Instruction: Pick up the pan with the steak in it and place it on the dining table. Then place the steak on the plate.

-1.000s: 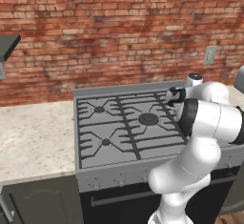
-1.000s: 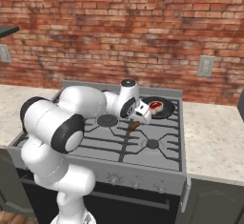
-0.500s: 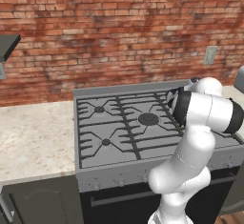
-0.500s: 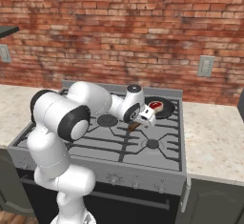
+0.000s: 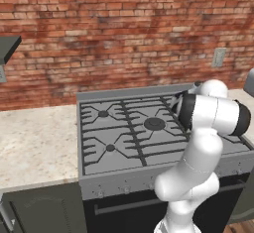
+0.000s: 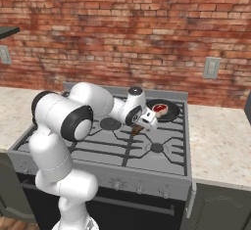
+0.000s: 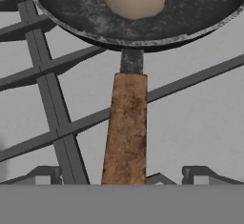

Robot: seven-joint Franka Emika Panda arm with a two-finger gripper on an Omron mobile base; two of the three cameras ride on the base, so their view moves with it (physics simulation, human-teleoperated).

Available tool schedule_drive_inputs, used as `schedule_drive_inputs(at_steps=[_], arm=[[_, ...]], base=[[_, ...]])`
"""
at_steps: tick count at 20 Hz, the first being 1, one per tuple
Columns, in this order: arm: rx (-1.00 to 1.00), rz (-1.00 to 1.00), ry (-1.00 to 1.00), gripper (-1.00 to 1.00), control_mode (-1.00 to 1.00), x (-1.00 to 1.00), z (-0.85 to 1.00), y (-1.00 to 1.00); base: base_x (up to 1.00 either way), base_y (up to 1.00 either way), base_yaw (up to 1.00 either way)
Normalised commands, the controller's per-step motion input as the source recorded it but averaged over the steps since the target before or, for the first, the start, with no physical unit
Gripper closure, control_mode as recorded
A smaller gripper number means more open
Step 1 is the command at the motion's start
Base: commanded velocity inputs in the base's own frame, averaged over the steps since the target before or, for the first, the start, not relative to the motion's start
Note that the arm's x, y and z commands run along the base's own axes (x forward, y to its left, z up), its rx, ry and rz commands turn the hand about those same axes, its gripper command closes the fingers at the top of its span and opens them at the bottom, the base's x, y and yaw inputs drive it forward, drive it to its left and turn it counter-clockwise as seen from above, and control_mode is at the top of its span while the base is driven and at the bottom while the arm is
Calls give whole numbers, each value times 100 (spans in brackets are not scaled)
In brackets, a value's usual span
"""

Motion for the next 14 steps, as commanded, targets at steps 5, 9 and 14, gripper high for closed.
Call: schedule_drive_inputs(at_steps=[5, 9, 14], arm=[[0, -1, 0, -100, -100, 1, -38, -3], [0, 0, -1, 100, -100, 0, -18, -4], [1, -2, 0, 100, -100, 3, 6, 0]], base=[[0, 0, 0], [0, 0, 0], [0, 0, 0]])
